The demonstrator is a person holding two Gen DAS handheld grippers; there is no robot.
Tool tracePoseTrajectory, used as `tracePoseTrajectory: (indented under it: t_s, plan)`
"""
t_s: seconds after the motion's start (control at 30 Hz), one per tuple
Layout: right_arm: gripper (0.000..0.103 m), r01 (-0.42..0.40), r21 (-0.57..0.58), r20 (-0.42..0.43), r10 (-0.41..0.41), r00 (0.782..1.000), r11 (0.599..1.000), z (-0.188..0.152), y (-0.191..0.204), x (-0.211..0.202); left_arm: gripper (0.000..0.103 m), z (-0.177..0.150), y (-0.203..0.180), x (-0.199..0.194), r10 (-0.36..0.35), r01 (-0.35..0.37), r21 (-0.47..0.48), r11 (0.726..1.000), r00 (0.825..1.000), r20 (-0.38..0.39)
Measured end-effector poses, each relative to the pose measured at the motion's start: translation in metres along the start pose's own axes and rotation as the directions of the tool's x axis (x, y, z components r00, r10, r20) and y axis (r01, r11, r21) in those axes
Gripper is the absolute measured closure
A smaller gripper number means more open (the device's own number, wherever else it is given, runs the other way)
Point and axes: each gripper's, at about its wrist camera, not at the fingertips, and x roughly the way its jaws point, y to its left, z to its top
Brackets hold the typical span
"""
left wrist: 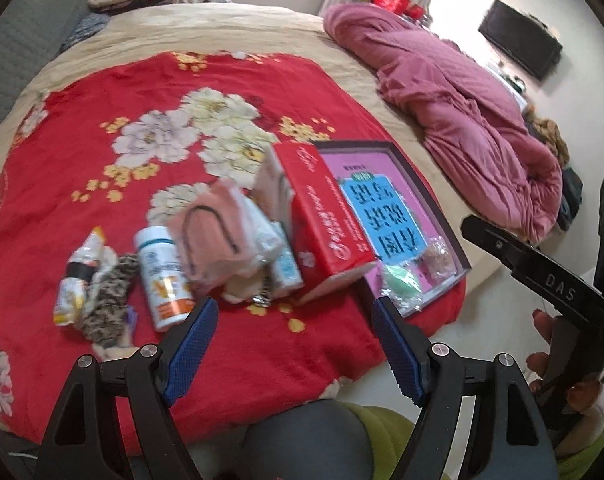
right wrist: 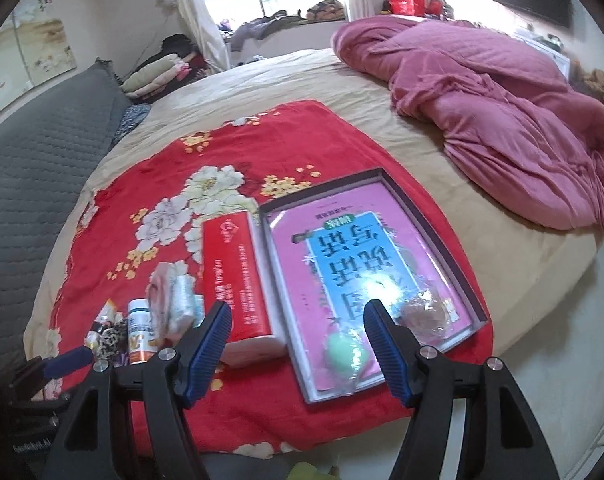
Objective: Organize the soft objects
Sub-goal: 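Move both tools back over the remaining pile of items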
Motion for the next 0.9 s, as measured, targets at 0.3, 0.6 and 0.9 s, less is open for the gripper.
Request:
tracePoseTrajectory:
  t_s: [0.3,0.6,0.9]
  plan:
    - [0.035,-0.038,-0.072,0.012,0.039,0.999,0.997,0.0,0.046,-0.009,0.023,-0.008,0.055,-0.03,0.061,-0.058,-0.082,0.995,0.997,0.04]
    - [0.035,-0.064,-0.15,0.005,0.065,0.998,0.987,-0.006,0.091,-0.01,0.023,-0.021,0.092,-0.054,0.078,-0.068,-0.136,0.988,0.994,0.071]
    - [0.035,-0.098,-0.22,-0.023,0.096,0.995,0.971,-0.017,0.132,0.002,0.023,-0.038,0.135,-0.058,0.136,-0.121,-0.202,0.972,0.989,0.061]
